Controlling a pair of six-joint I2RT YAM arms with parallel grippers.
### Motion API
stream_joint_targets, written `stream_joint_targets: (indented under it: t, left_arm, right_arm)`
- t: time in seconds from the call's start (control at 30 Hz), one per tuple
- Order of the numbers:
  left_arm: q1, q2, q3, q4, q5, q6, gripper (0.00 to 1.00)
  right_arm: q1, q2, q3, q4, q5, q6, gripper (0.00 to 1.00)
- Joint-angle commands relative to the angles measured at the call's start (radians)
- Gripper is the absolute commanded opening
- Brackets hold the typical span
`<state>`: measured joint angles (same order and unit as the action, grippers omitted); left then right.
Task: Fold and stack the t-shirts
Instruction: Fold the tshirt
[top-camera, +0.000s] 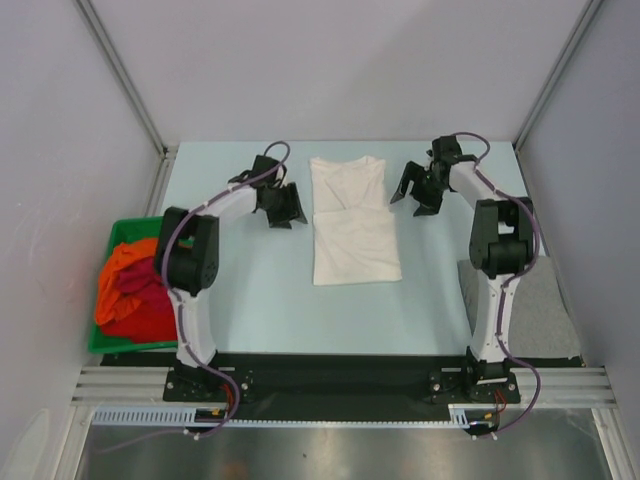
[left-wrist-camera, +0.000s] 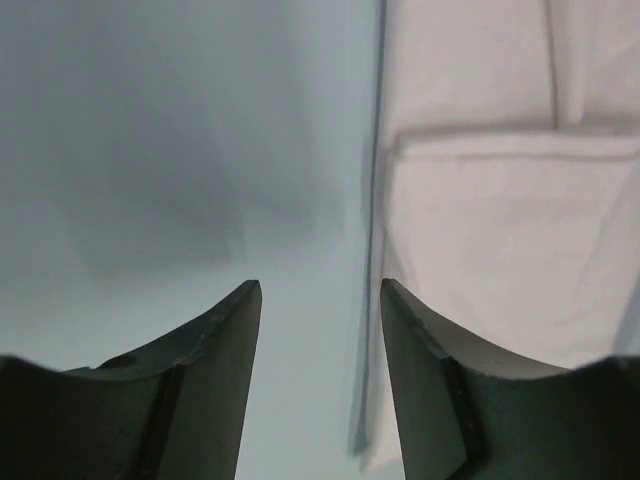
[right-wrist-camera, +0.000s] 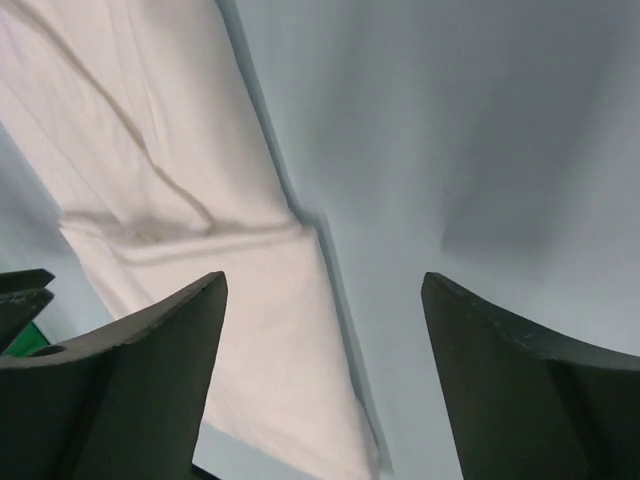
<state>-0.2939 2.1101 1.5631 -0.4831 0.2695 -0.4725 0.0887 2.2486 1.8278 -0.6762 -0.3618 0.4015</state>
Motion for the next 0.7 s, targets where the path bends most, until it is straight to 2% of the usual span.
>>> stream_joint_targets:
  t: [0.0, 0.07, 0.1, 0.13, 0.17, 0.2, 0.27, 0.33, 0.37, 0.47, 0.6, 0.67]
  left_arm:
    - [0.004, -0.251, -0.204, 0.015, -0.014, -0.116, 0.57]
    - [-0.001, -0.355, -0.349, 0.146, 0.037, -0.214, 0.56]
    - [-0.004, -0.457, -0.426, 0.199, 0.066, -0.342, 0.55]
    - [-0.011, -0.507, -0.584, 0.26, 0.074, -0.412, 0.55]
    - [-0.039, -0.553, -0.663, 0.384, 0.07, -0.481, 0.53]
    - [-0.059, -0.649, -0.799, 0.435, 0.03, -0.617, 0.51]
    - [-0.135, -0.72, -0.906, 0.541, -0.018, -0.728, 0.5]
    - [-0.183, -0.777, -0.997, 0.558, -0.09, -0.831, 0.55]
    - [-0.209, -0.782, -1.015, 0.575, -0.101, -0.851, 0.61]
    - [-0.232, -0.773, -1.051, 0.593, -0.127, -0.905, 0.73]
    - [-0.263, -0.736, -1.072, 0.63, -0.182, -0.972, 0.76]
    - [-0.272, -0.696, -1.091, 0.673, -0.182, -1.041, 0.73]
  right_arm:
    - [-0.009, -0.229, -0.141, -0.085, 0.101, 0.048, 0.86]
    - [-0.009, -0.314, -0.266, -0.027, 0.071, 0.086, 0.87]
    - [-0.007, -0.419, -0.335, 0.009, 0.052, 0.147, 0.87]
    - [0.003, -0.472, -0.49, 0.053, 0.023, 0.18, 0.88]
    - [0.011, -0.538, -0.565, 0.148, 0.017, 0.219, 0.88]
    - [0.023, -0.594, -0.638, 0.202, 0.014, 0.29, 0.85]
    - [0.072, -0.769, -0.862, 0.364, 0.027, 0.368, 0.82]
    - [0.115, -0.909, -1.0, 0.45, 0.076, 0.477, 0.76]
    - [0.144, -0.943, -1.119, 0.521, 0.09, 0.511, 0.73]
    - [0.163, -1.039, -1.311, 0.636, 0.127, 0.652, 0.62]
    - [0.169, -1.072, -1.421, 0.751, 0.168, 0.711, 0.62]
    - [0.169, -1.066, -1.435, 0.786, 0.191, 0.737, 0.63]
